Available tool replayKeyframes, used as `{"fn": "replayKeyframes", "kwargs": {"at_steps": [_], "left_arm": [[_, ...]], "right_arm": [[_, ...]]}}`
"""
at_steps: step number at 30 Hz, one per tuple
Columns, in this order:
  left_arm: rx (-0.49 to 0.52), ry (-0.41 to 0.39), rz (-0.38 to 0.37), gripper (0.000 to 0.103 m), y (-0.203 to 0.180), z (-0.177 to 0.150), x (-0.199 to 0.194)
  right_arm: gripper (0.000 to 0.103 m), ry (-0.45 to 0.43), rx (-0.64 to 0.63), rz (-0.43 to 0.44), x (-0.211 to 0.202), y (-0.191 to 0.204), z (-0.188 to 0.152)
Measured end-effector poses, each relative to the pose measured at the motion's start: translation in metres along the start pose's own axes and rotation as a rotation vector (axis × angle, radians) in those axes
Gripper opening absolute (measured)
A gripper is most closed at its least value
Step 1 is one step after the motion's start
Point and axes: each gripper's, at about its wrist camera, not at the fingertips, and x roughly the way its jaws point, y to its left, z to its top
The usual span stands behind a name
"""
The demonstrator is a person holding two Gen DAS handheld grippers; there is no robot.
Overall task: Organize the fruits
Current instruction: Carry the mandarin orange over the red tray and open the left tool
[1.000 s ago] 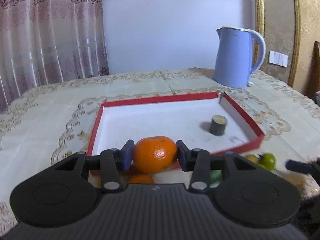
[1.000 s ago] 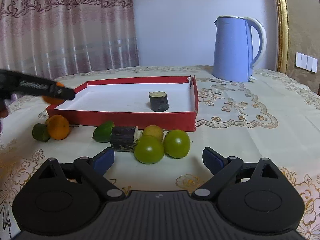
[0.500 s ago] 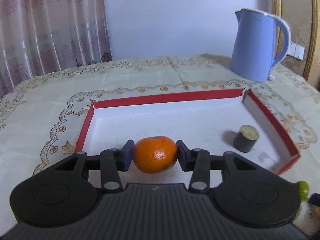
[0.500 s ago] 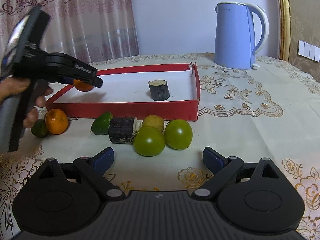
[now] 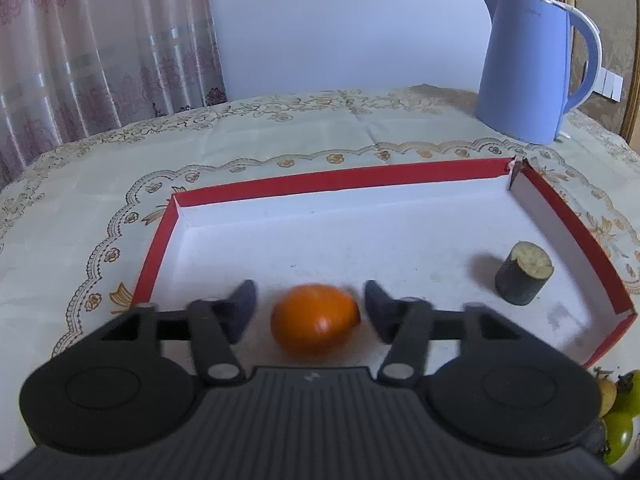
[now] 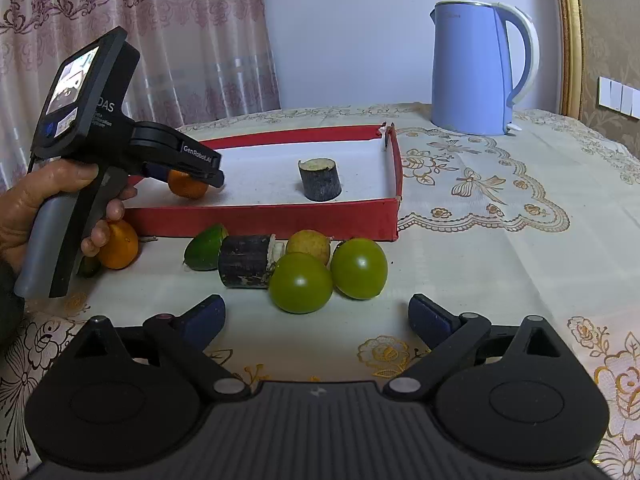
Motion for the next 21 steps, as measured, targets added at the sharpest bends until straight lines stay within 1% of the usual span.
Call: {"fn": "replayKeyframes", "kwargs": {"at_steps": [1,3,5,7,9,10,11,14,16,21], "left_arm": [[-0.001,-0.002,-0.005,0.074,0.000,0.001,-0.001],[0.003,-0.025,0.011,0.080,-0.001,0.001,-0.004],[0.021,-0.040,0.019,0.080,-0.003,0.000,-0.009],[0.018,-0.068,0.004,0.082,-0.002,-0.001,-0.021],[0.015,-0.110,-0.003,0.091,0.001,-0.003,-0.039],[0.013,-0.147,-0.002,0.094,0.005,-0.006,-0.052],[0.010,-0.173,0.000,0.099,0.007,-0.009,-0.062],[0.009,-0.250,0.000,0.101,0.023,-0.023,-0.099],[0.006,-0.286,0.007,0.103,0.035,-0.039,-0.122],[-0.031,-0.279,0.039,0.103,0.054,-0.076,-0.152]], "right_arm": [[0.099,0.000,0.001,0.001,0.000,0.000,0.000],[0.099,-0.002,0.005,0.003,0.000,0.000,0.000],[0.099,-0.004,0.010,0.006,0.000,-0.001,0.000],[0.099,-0.005,0.013,0.008,0.000,-0.002,0.000],[0.099,-0.006,0.014,0.009,0.000,-0.002,0.000],[0.099,-0.006,0.015,0.009,0.000,-0.002,0.001],[0.099,-0.007,0.015,0.009,-0.001,-0.002,0.001],[0.099,-0.008,0.017,0.009,-0.001,-0.002,0.001],[0.099,-0.009,0.016,0.009,-0.001,-0.002,0.000],[0.099,-0.008,0.016,0.008,-0.001,-0.002,0.001]]}}
